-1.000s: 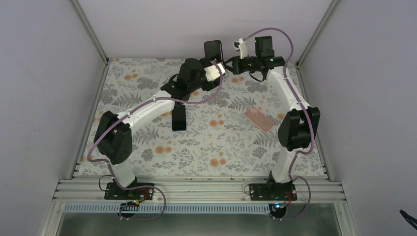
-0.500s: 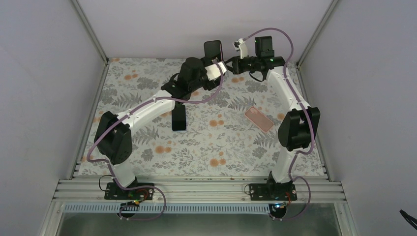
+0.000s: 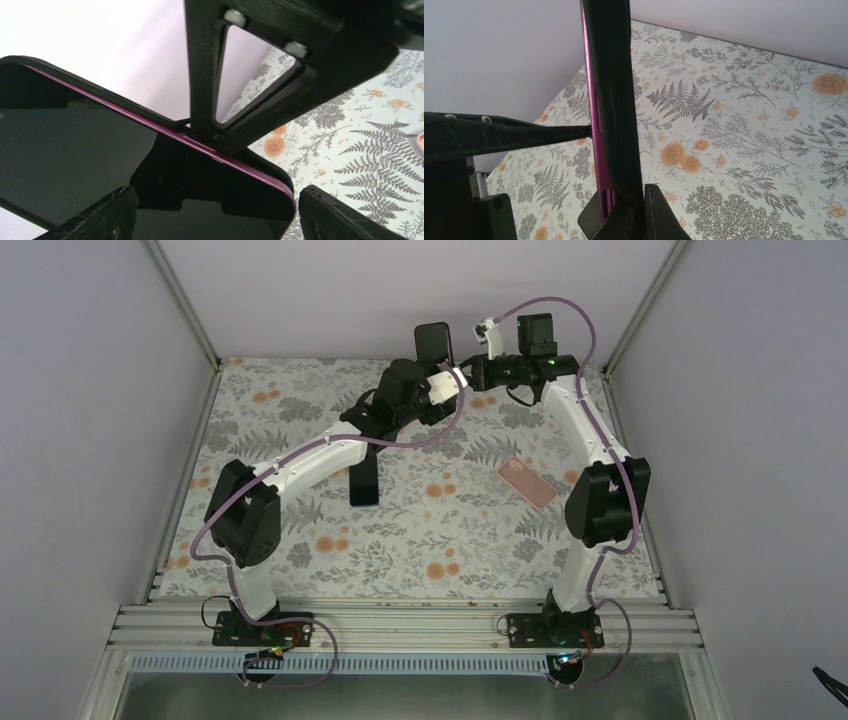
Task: Take the phone out of the phone case
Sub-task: Remove the phone case from the phone.
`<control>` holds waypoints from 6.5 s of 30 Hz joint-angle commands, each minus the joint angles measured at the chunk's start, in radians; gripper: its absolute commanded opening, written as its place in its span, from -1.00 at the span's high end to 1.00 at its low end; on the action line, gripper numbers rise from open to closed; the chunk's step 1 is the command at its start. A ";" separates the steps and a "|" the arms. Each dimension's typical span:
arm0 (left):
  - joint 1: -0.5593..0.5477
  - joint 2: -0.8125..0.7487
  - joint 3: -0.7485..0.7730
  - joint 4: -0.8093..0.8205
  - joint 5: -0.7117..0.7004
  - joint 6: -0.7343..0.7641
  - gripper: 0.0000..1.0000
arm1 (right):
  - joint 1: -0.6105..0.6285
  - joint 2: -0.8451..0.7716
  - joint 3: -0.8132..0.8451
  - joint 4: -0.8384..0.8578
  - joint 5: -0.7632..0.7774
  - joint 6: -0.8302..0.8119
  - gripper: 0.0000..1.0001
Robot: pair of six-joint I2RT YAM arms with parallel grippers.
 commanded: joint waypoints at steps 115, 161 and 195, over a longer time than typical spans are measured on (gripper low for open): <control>-0.157 0.045 -0.358 1.389 -0.601 0.786 0.95 | 0.008 -0.142 -0.156 0.158 -0.240 -0.028 -0.19; -0.224 0.172 -0.297 1.432 -0.620 0.847 0.95 | 0.026 -0.091 -0.137 0.262 -0.325 0.101 -0.35; -0.222 0.116 -0.266 1.366 -0.624 0.815 0.95 | -0.016 -0.172 -0.189 0.084 -0.390 -0.165 -0.43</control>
